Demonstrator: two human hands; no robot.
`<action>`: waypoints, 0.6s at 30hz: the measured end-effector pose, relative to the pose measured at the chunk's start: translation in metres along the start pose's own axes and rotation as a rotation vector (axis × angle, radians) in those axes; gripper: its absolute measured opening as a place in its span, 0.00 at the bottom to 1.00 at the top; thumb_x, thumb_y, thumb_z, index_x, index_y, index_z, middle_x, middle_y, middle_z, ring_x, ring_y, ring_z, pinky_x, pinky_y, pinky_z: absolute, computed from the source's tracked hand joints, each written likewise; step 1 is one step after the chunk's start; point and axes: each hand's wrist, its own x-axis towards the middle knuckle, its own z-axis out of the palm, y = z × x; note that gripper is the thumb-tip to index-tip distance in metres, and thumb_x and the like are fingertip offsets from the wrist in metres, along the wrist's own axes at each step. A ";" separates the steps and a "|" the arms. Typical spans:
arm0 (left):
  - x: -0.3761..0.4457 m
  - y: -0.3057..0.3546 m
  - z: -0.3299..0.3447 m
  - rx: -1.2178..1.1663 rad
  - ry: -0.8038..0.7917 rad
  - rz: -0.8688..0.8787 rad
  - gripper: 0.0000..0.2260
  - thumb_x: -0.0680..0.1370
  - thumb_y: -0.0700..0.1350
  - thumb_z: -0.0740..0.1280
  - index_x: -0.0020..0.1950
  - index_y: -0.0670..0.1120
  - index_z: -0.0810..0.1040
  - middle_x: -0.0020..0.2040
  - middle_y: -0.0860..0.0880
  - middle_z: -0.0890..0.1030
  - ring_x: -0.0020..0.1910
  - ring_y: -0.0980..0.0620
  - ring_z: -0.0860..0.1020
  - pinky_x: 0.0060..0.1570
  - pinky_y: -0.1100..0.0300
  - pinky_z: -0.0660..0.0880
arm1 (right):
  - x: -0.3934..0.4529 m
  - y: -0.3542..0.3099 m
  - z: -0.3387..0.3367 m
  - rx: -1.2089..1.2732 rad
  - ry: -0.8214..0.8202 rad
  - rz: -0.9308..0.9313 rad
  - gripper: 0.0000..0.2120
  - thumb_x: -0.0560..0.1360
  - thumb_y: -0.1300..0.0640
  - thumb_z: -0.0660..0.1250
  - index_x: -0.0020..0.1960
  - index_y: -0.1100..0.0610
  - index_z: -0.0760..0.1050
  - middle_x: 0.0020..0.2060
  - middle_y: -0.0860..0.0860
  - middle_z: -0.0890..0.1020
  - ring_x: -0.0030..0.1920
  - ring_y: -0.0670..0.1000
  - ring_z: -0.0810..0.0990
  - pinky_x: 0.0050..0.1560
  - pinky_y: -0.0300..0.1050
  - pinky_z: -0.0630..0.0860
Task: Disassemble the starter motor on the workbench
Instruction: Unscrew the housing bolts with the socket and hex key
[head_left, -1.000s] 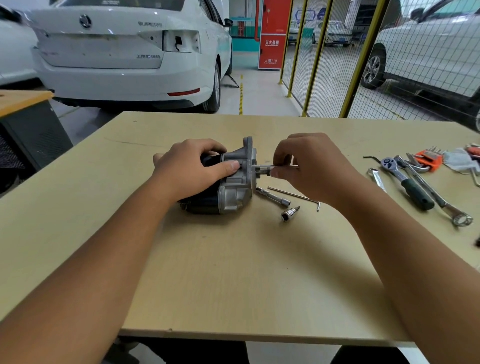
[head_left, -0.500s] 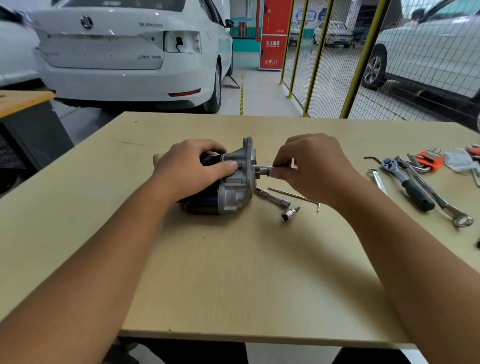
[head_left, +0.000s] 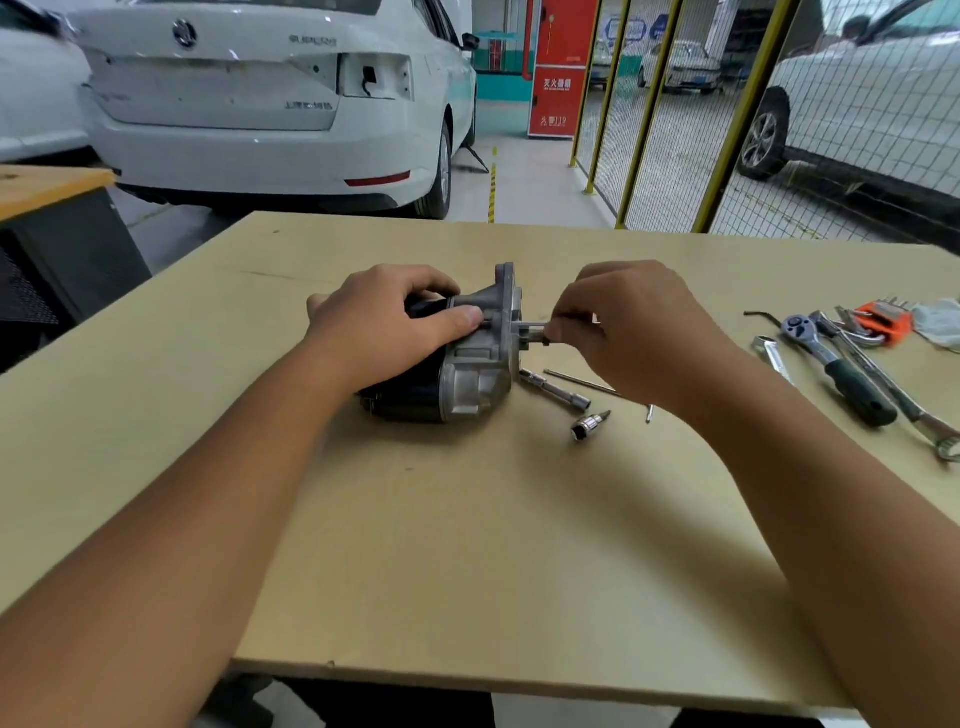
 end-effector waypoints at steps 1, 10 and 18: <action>-0.001 0.000 0.000 0.000 -0.002 0.002 0.29 0.61 0.78 0.60 0.56 0.68 0.80 0.53 0.67 0.81 0.55 0.57 0.74 0.56 0.50 0.58 | -0.001 -0.001 -0.002 -0.016 0.029 0.015 0.06 0.77 0.49 0.71 0.45 0.51 0.83 0.40 0.44 0.79 0.43 0.52 0.77 0.50 0.54 0.75; -0.002 0.001 -0.001 0.000 0.003 0.004 0.24 0.67 0.77 0.58 0.55 0.68 0.79 0.53 0.67 0.81 0.57 0.56 0.75 0.55 0.49 0.59 | -0.002 -0.003 0.000 0.119 0.018 0.030 0.10 0.80 0.51 0.66 0.46 0.55 0.83 0.37 0.50 0.79 0.40 0.52 0.76 0.42 0.51 0.75; -0.002 -0.001 -0.001 0.024 -0.013 0.010 0.28 0.63 0.79 0.59 0.56 0.68 0.78 0.53 0.66 0.81 0.56 0.56 0.74 0.56 0.49 0.59 | -0.002 -0.003 0.000 0.026 -0.009 0.052 0.08 0.77 0.47 0.69 0.47 0.50 0.81 0.39 0.45 0.80 0.42 0.51 0.76 0.46 0.53 0.76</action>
